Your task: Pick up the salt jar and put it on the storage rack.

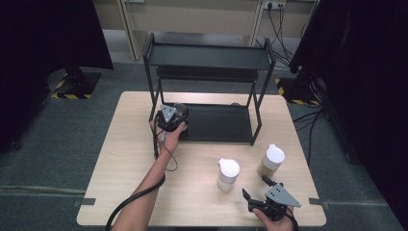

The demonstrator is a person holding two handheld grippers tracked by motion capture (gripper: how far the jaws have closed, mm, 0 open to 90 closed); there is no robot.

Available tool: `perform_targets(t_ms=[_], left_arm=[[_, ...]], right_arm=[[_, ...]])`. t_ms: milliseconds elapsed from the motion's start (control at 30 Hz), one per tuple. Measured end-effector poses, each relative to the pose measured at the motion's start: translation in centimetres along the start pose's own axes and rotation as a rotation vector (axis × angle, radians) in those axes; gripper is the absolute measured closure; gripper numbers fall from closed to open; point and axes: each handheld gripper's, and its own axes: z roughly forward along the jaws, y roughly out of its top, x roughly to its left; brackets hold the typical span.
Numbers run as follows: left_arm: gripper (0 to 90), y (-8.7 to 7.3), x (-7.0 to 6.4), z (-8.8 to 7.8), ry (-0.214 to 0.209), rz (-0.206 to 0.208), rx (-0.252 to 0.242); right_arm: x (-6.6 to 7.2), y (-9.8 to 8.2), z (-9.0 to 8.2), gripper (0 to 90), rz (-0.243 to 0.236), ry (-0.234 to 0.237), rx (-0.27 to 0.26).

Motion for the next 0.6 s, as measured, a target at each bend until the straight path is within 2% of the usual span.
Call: perform_targets(t_ms=[600], left_arm=[[33.9,-0.27,-0.22,0.20,0.006,-0.002,0.017]], right_arm=[[0.08,0.01,0.01,11.8,-0.009,0.001,0.002]])
